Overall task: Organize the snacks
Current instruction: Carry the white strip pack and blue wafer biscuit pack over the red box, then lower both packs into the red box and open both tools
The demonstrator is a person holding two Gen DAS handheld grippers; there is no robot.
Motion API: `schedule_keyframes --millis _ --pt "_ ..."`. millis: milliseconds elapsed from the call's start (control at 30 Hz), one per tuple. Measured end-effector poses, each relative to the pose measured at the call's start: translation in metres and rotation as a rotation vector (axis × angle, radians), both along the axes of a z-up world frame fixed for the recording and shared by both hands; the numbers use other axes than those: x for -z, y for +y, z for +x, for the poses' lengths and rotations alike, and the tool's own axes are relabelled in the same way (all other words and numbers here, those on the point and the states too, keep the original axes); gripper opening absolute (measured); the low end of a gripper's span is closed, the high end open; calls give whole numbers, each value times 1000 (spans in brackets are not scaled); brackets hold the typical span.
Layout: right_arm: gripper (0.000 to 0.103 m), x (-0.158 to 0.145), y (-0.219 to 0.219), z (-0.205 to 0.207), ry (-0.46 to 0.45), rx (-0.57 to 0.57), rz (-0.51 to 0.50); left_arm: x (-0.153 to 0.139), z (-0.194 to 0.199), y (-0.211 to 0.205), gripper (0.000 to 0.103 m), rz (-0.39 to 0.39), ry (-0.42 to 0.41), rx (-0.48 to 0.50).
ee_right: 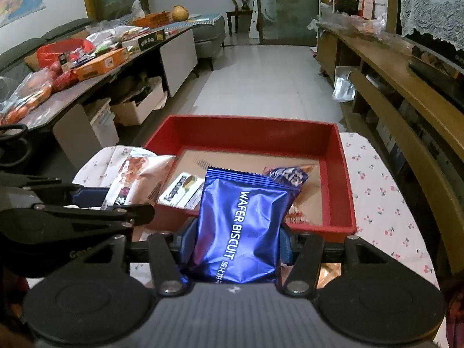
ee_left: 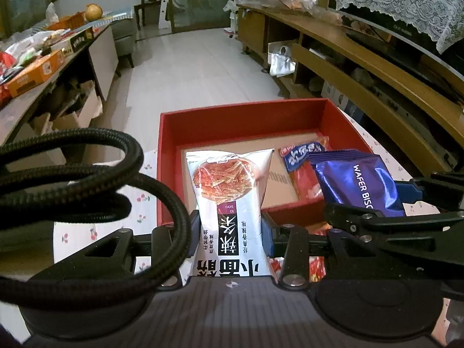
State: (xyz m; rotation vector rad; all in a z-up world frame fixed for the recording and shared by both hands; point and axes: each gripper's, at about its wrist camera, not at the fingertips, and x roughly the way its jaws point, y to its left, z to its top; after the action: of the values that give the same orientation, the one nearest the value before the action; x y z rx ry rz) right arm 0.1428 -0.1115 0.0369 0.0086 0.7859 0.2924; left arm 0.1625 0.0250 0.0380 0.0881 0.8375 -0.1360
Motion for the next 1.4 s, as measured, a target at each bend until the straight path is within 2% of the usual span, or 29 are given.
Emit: schedule_keyframes --millis 600,967,1167,1400 --pt "75 10 -1 49 -37 48 -27 8 45 -10 48 50 -24 -22" --pt "75 39 2 84 -19 36 -65 35 75 -11 46 77 22 -43" --pt "75 51 2 94 17 43 -79 39 73 -13 54 105 20 -40" --pt "77 48 -4 93 5 59 -91 34 70 -10 64 99 16 -34"
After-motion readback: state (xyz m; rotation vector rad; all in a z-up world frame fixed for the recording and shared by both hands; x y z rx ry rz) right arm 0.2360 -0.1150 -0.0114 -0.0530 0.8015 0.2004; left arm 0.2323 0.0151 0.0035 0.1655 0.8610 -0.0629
